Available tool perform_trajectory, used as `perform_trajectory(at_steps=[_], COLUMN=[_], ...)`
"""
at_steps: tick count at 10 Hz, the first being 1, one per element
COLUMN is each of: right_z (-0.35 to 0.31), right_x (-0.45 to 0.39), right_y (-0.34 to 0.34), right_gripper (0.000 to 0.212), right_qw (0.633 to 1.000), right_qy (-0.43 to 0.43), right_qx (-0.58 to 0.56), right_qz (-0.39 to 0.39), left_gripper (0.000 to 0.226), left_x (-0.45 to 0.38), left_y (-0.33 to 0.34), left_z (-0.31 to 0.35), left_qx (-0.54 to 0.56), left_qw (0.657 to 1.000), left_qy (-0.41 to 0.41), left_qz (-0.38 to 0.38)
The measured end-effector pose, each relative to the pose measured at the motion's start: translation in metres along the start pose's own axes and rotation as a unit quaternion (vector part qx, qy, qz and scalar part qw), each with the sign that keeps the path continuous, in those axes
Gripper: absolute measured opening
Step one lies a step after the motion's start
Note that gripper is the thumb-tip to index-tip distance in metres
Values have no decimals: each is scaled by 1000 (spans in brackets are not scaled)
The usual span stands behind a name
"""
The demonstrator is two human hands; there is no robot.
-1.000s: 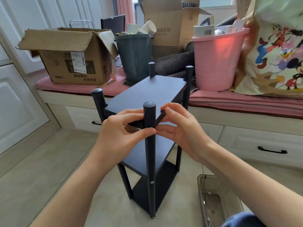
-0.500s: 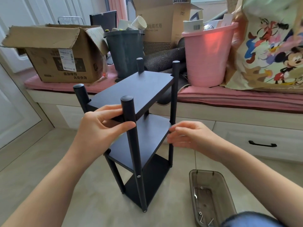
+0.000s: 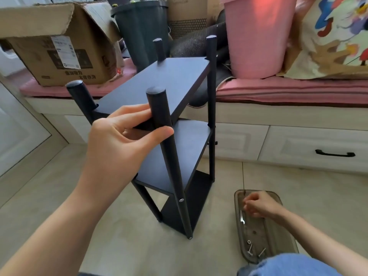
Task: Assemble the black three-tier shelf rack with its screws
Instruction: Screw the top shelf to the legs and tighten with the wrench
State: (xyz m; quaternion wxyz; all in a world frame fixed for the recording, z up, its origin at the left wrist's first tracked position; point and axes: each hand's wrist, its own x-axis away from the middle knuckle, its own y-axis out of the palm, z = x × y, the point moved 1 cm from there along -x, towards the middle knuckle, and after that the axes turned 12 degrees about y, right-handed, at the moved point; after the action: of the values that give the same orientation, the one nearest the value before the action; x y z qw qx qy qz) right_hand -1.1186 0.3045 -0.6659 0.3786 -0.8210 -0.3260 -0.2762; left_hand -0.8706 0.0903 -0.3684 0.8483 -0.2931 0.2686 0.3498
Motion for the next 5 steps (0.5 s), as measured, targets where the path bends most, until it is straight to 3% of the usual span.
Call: perform_trajectory(at_steps=[1, 3, 4, 5], right_z=[21, 59, 73, 80], right_x=[-21, -48, -57, -63], right_y=[11, 50, 70, 80], right_gripper=[38, 12, 30, 24], right_qw=[991, 949, 937, 929], right_qy=[22, 60, 55, 69], right_qx=[131, 307, 343, 363], right_qz=[31, 28, 27, 30], left_gripper=[36, 34, 37, 40], left_x=[0, 0, 0, 0], left_y=[3, 8, 11, 12], left_z=[-1, -2, -2, -2], left_qx=[-8, -19, -32, -44], left_qw=[1000, 1000, 999, 999], left_qy=[2, 3, -2, -18], left_qz=[6, 15, 13, 11])
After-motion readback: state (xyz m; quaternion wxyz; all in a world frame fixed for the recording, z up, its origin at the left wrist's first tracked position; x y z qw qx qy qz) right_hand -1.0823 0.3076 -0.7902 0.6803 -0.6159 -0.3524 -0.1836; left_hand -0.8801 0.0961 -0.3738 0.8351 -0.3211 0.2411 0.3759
